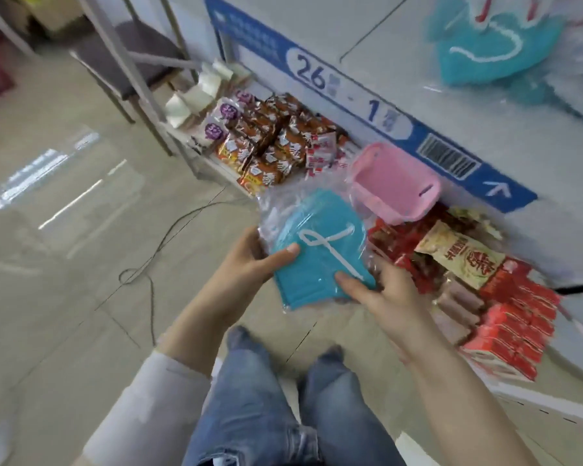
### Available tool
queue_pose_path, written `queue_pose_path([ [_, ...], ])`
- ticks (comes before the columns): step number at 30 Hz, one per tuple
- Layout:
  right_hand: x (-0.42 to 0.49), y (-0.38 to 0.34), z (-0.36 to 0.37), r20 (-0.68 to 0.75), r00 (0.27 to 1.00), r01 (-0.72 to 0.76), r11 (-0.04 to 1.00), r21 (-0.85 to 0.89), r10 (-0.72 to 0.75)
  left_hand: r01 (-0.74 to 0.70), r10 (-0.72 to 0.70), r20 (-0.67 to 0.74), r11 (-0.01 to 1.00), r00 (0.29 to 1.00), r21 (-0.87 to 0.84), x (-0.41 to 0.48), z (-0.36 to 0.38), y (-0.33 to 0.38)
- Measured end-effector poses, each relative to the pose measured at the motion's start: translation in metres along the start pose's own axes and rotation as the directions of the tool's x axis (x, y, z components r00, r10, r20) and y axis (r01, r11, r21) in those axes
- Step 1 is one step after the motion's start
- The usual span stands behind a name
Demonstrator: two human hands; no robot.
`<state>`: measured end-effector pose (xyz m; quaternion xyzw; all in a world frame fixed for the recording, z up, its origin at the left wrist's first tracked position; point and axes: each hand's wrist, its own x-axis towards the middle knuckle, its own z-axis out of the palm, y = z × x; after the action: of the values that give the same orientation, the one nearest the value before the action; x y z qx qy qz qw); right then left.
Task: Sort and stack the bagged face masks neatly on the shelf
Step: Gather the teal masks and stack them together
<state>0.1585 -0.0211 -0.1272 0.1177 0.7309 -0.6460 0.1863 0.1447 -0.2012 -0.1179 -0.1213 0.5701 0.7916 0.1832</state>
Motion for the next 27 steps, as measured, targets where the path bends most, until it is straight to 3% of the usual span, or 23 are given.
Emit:
queue_pose_path([
  [6,0.015,0.022,0.127,0.226,0.958,-0.152,0.981,-0.122,0.176,0.08,-0.1,-0.22,0.992,0.97,-0.101,-0.047,-0.129,-0.025],
  [10,0.026,0.034,0.227,0.322,0.902,-0.224,0.95,-0.217,0.287,0.104,-0.154,-0.458,0.986,0.876,-0.134,-0.078,-0.219,-0.035],
  [13,0.034,0.041,0.289,0.395,0.838,-0.336,0.927,-0.167,0.376,0.073,-0.152,-0.575,0.985,0.804,-0.158,-0.098,-0.275,-0.04],
  [16,0.046,0.045,0.333,0.398,0.805,-0.427,0.895,-0.128,0.44,0.066,-0.194,-0.643,0.974,0.741,-0.218,-0.107,-0.315,-0.046],
  [21,0.081,0.043,0.391,0.384,0.781,-0.447,0.87,-0.208,0.493,-0.017,-0.217,-0.725,0.954,0.653,-0.301,-0.095,-0.356,-0.046],
  [27,0.151,0.006,0.456,0.47,0.768,-0.357,0.9,-0.249,0.435,-0.132,-0.207,-0.733,0.917,0.649,-0.375,-0.06,-0.418,-0.008],
])
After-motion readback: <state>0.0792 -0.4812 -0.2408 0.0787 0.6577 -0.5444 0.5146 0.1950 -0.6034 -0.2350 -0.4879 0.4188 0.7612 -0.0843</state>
